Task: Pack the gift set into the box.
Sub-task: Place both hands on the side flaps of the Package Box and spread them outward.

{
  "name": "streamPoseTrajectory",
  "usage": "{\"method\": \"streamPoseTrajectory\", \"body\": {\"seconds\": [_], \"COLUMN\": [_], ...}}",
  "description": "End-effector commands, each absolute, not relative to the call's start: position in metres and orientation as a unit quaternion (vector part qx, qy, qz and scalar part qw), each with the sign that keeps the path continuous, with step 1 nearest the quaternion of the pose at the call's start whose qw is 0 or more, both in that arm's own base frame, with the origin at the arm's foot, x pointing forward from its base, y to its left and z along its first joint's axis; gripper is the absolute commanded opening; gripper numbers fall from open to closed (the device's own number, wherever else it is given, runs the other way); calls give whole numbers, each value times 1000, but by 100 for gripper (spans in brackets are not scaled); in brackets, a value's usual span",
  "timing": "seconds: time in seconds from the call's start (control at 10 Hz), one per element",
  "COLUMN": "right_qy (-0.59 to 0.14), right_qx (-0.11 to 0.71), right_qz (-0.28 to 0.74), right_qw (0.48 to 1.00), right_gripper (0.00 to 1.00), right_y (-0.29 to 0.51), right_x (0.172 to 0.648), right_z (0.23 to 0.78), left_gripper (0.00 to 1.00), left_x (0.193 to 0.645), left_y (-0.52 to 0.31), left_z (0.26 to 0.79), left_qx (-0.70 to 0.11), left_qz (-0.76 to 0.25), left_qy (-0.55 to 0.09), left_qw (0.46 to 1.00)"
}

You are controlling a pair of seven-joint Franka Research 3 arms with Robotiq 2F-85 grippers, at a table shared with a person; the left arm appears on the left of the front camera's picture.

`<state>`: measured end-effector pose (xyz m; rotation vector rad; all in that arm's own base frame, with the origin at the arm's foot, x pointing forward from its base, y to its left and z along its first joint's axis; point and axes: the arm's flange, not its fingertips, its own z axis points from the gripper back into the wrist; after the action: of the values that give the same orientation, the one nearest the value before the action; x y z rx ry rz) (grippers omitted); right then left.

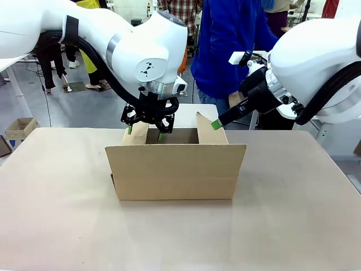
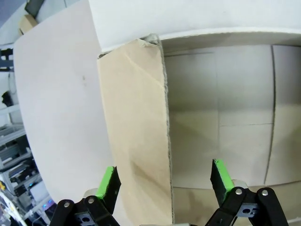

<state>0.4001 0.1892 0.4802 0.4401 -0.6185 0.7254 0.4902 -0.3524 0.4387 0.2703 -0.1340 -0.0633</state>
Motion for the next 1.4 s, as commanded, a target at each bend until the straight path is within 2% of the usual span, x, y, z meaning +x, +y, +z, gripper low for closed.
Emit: {"method": "streamPoseTrajectory", "body": {"seconds": [0.0,0.6,1.3], "right_qy": [-294,-294,-294], "right_qx": [207,207,207], "right_qz": [343,343,343], "right_qw": [868,868,868], "right_gripper": [100,100,100], "right_y": [189,189,189], "right_x": [399,399,399], "right_z": [482,482,482], "left_gripper": [100,100,100], "left_x": [496,498,482], "left_y": [-353,-332,-283], "left_z": [439,437,465], "left_qx": [168,223,209], "left_qz": [-4,18,57], "left_qy": [-73,-47,-82], "left_qw": [983,974,973]}}
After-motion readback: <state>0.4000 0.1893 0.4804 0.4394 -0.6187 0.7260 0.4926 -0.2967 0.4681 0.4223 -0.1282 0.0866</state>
